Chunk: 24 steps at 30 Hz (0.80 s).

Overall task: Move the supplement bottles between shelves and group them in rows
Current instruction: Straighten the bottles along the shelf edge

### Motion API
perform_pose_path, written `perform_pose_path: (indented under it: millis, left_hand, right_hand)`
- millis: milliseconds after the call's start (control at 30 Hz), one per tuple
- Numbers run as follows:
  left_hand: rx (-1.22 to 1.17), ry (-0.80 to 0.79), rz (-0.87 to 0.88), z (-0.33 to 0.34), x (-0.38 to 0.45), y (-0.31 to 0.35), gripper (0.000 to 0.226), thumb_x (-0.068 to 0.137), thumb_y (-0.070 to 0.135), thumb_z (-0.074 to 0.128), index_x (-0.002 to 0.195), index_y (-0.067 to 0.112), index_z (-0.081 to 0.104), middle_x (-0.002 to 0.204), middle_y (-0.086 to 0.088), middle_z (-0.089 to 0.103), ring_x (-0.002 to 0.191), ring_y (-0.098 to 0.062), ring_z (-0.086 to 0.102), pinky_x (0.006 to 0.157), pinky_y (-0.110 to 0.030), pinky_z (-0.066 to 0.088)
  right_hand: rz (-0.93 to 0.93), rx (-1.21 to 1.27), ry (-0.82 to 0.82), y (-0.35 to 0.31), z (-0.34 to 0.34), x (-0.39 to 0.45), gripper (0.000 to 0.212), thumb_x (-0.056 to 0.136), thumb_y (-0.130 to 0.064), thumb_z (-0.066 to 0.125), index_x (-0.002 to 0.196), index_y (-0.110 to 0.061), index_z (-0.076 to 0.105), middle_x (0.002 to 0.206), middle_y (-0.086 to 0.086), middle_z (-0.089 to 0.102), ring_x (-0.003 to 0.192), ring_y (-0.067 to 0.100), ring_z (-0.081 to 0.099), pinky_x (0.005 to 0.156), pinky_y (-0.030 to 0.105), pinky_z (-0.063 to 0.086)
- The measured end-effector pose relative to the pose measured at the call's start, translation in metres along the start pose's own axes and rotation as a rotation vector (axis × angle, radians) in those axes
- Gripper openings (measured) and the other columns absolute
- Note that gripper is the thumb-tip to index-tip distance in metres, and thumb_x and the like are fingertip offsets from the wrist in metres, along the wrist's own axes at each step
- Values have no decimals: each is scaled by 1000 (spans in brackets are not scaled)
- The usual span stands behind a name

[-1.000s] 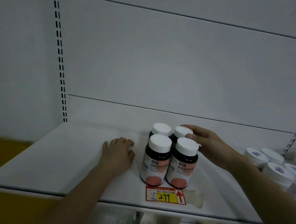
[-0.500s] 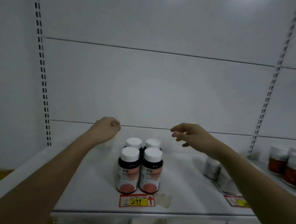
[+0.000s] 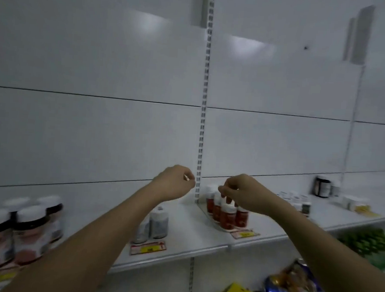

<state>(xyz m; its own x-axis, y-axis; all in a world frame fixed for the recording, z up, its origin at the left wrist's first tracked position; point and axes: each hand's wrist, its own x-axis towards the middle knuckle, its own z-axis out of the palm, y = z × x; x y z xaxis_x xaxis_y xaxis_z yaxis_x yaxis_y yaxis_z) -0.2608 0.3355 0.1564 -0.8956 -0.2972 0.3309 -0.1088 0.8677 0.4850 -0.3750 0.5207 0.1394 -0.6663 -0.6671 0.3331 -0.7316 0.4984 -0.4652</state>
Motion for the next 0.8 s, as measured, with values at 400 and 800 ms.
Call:
perform_pose_path:
  millis: [400,800]
  left_hand:
    - [-47,-209,257,192,36,226,25,90,33,53,110,28,68,117,3,67,104,-17,61,90,-32,50]
    - [35,-278,360,301,89,281,28,94,35,51,118,27,63,120,5,65,97,-9,61,83,-26,53]
  right_hand:
    - [402,-17,178,212,-165,-164,25,97,-35,56,81,-20,67,72,-4,70,63,9,64,62,28,56]
    - [475,-22,147,319,-177,-170,21,96,-33,57,77,-26,61,71,-6,65,61,2,61,54,14,46]
